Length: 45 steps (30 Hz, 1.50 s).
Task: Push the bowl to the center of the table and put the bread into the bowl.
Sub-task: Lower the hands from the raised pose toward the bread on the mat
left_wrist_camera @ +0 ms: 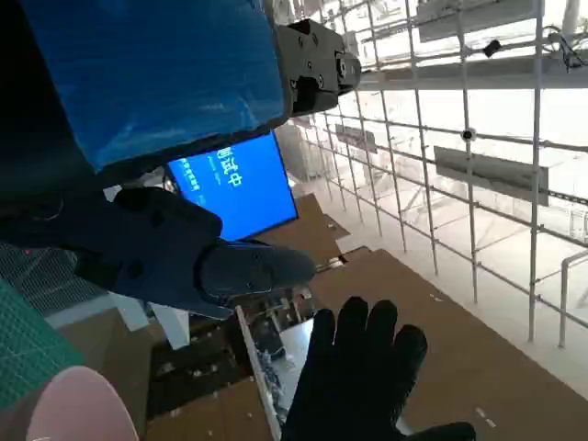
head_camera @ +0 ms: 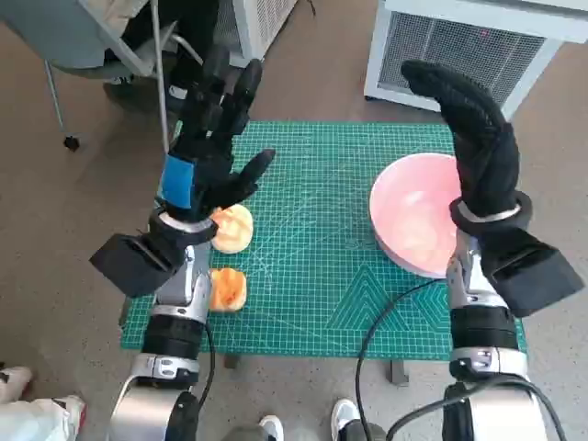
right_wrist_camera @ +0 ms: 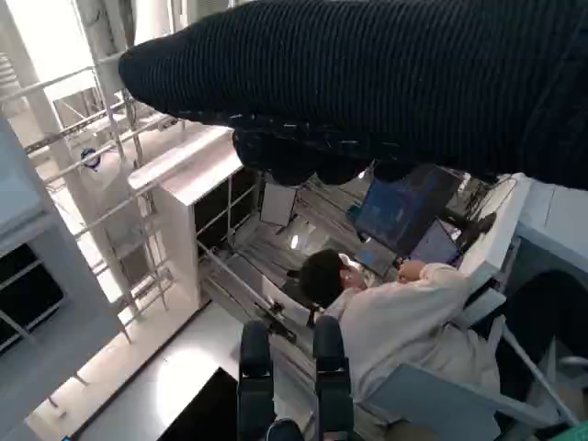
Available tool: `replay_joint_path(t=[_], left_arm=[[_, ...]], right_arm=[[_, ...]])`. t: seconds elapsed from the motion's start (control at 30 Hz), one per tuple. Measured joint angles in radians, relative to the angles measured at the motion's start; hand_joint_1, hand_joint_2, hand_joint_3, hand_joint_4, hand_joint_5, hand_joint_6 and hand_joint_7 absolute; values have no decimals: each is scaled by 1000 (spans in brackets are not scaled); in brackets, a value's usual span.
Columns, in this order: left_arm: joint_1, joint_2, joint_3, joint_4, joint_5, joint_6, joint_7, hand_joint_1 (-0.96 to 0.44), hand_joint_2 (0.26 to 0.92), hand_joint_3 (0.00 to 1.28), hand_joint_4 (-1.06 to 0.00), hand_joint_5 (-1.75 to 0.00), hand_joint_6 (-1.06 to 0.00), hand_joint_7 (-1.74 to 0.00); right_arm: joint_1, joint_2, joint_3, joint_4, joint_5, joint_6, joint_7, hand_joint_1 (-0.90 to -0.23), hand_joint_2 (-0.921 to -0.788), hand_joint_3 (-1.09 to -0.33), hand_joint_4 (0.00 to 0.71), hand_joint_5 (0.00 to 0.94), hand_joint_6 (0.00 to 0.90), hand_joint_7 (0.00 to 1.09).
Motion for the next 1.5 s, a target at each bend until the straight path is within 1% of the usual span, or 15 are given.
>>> replay_joint_path(t=[0.4,0.73,0.87,0.97,1.03,1.1,1.23,1.3,1.37,1.5], left_arm=[[0,0,1,5,0,-4,-2,-271,921,346,-199,0,-161,-42],[0,0,0,5,-1,-4,-4,-272,921,345,-199,0,-166,-45],[0,0,0,5,-1,-4,-4,-272,921,344,-200,0,-167,-46],[0,-1,0,5,-1,-5,-5,-272,921,343,-200,-1,-167,-46],[0,-1,1,5,-1,-5,-6,-273,921,343,-200,-1,-167,-46],[0,0,2,5,-3,-6,-7,-273,921,343,-200,-1,-168,-46],[0,1,5,5,-5,-6,-8,-273,921,342,-200,0,-169,-47],[0,0,5,5,-5,-6,-9,-275,921,342,-200,0,-169,-47],[0,1,5,5,-7,-6,-12,-278,921,341,-200,0,-170,-48],[0,0,5,4,-10,-6,-13,-285,921,340,-200,0,-173,-49]], right_arm=[[0,0,0,-1,-7,-4,-6,-574,-921,-785,247,0,344,1],[0,-1,-3,-1,-6,-4,-7,-582,-921,-782,248,0,344,0],[0,-10,-10,4,-2,-8,-4,-587,-921,-782,246,0,343,0],[0,-28,-21,24,7,-10,6,-593,-921,-783,238,0,340,0],[0,-45,-35,45,20,-11,13,-597,-921,-784,234,0,337,0],[-1,-61,-49,68,28,-15,12,-600,-921,-786,231,0,334,0],[-2,-95,-75,114,26,-26,-3,-597,-921,-799,224,0,327,0],[-4,-111,-88,142,19,-30,-23,-598,-921,-803,222,0,325,0],[-10,-129,-100,183,-2,-34,-54,-601,-921,-807,221,0,323,0],[-17,-167,-123,269,-28,-32,-118,-600,-921,-808,223,1,323,0]])
